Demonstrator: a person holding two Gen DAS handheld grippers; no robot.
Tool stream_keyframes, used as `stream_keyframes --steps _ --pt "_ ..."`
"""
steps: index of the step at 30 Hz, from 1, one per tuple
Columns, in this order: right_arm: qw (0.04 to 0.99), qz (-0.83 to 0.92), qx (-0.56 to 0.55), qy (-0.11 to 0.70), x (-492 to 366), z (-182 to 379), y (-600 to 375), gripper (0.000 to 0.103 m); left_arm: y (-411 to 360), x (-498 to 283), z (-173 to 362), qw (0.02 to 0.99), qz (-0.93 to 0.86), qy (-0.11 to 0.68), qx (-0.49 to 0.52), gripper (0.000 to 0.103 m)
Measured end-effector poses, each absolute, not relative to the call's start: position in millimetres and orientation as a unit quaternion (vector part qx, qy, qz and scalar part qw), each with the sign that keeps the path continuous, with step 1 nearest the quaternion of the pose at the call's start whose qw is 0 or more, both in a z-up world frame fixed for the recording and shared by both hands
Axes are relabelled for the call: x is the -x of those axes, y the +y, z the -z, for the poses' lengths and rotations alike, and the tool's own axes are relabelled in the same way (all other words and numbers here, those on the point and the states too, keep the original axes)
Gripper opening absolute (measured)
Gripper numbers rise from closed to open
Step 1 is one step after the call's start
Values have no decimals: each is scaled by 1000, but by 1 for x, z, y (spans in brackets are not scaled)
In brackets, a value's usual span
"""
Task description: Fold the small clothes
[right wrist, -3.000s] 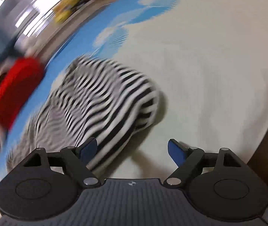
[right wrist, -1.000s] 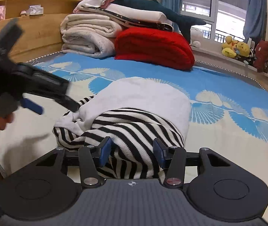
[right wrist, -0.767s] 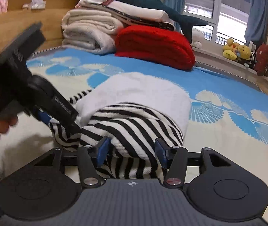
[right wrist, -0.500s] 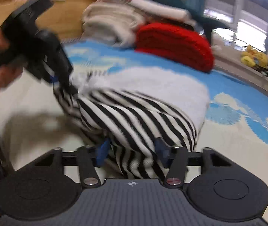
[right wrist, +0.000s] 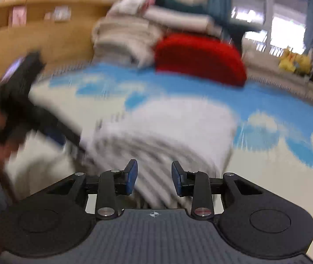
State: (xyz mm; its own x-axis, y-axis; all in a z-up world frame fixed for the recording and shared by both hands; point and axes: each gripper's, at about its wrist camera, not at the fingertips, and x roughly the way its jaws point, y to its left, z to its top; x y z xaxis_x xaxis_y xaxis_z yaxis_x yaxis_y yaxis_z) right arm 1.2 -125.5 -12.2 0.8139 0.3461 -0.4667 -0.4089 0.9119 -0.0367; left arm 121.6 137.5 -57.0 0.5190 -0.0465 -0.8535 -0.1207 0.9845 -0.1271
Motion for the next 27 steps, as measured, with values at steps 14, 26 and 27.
stream_keyframes --steps 14,26,27 --pt "879 -310 71 355 -49 1 -145 49 135 -113 75 806 68 518 277 84" --pt "842 -161 -172 486 -321 25 -221 97 164 -134 99 742 -48 503 442 76" --pt "830 -174 -158 506 -330 37 -211 94 166 -139 96 748 -57 510 421 62"
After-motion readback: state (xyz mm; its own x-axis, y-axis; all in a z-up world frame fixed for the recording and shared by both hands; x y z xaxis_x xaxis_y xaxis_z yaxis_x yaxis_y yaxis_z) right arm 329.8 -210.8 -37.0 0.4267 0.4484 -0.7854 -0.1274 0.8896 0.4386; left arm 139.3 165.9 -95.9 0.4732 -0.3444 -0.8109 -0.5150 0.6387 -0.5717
